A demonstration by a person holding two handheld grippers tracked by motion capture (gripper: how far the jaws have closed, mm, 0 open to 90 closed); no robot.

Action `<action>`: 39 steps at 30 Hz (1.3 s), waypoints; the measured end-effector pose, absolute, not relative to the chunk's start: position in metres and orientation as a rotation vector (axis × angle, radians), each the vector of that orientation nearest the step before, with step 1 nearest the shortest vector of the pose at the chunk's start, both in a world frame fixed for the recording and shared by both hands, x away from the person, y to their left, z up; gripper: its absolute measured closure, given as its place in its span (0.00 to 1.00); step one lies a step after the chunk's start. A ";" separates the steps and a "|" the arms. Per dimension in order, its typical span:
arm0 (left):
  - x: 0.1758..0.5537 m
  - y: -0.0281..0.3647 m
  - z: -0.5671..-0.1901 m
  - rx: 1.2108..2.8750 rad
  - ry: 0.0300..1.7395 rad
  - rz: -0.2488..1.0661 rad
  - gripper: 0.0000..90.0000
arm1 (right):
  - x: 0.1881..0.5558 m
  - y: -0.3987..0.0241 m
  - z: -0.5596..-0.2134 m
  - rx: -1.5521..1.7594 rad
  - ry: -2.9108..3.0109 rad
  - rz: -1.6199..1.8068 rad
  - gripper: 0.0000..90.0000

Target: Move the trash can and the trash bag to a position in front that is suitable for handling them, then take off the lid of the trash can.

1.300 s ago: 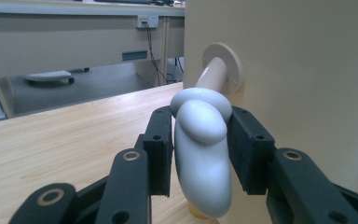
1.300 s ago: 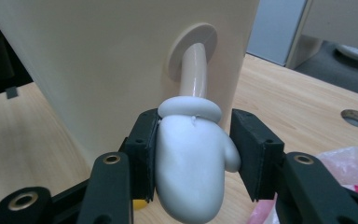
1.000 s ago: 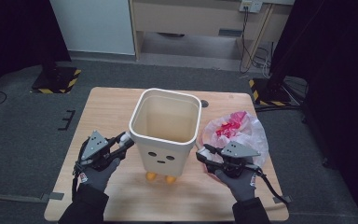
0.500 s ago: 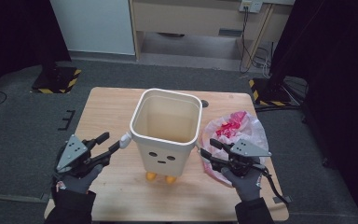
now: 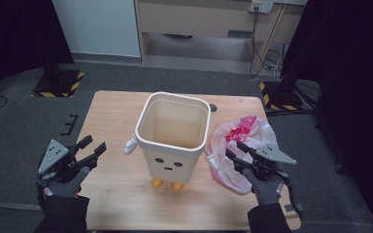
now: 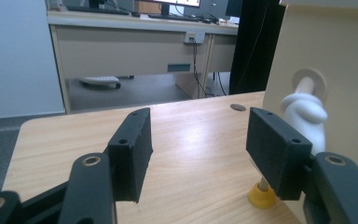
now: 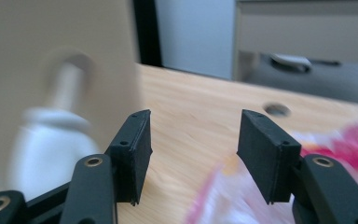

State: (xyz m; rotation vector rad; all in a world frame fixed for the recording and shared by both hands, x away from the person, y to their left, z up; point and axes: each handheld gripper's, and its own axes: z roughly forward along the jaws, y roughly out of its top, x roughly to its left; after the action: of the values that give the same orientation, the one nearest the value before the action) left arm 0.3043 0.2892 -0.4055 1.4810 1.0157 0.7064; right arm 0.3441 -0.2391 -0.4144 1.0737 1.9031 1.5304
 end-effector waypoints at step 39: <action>0.336 0.234 -0.266 1.393 0.814 0.745 0.36 | 0.361 -0.276 -0.458 1.256 1.898 1.314 0.44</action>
State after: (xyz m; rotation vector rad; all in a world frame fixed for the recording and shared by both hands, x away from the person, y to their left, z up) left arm 0.3362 0.2343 -0.2659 1.3927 0.8143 0.7452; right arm 0.3615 -0.2762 -0.4582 1.2557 1.8978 1.3139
